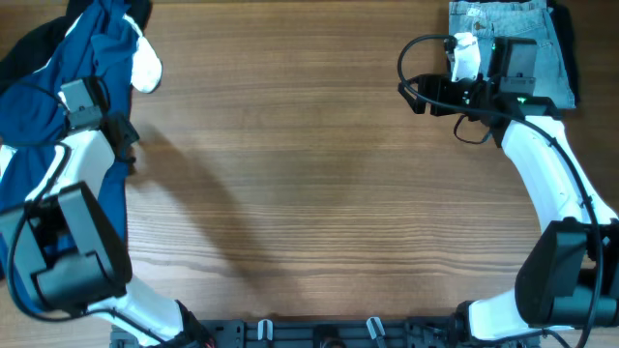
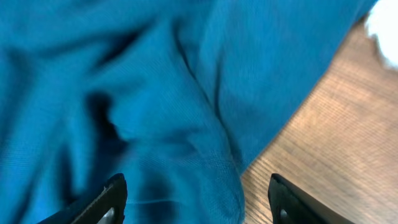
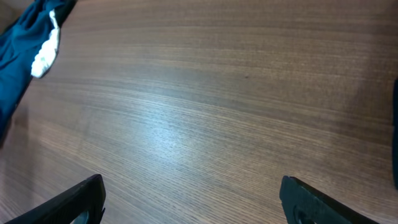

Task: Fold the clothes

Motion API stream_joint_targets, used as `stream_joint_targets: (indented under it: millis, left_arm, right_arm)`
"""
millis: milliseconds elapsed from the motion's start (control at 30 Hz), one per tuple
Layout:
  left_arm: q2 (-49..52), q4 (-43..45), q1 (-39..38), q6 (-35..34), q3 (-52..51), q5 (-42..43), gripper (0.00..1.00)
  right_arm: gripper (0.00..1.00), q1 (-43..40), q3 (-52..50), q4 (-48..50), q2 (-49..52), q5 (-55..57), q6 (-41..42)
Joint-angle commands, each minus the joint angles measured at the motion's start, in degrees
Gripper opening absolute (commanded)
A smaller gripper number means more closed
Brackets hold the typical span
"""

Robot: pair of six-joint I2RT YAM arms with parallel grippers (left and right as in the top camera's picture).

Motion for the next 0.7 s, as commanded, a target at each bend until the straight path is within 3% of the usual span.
stream_joint_targets:
  millis: [0,67,167,333,467,667]
  left_arm:
    - [3.32,0.31,-0.17,1.22,0.39,1.16,0.63]
    - [3.61,0.31,-0.17,1.14,0.39,1.14,0.36]
    - [3.54,0.28,-0.39,0.02,0.42,1.11,0.06]
    - [-3.72,-3.28,-4.85,-2.05,2.32,1.18,0.04]
    - [-14.36,-10.01,-16.09,-3.13,11.98,2.40,0.04]
    - [-21.81,2.29,-30.49,-9.07,17.77,8.61,0.04]
  right_arm:
    - [0.90,0.35,0.98,0.87,0.57,-1.11,0.52]
    - [0.88,0.35,0.98,1.31,0.57,-1.11,0.55]
    - [0.87,0.35,0.98,1.53,0.57,-1.14,0.76]
    - [0.76,0.35,1.01,2.54,0.50,-1.14,2.69]
    - [0.68,0.28,1.03,3.54,0.07,-1.62,7.78]
    - [0.64,-1.11,1.03,1.75,-6.80,-2.03,8.00]
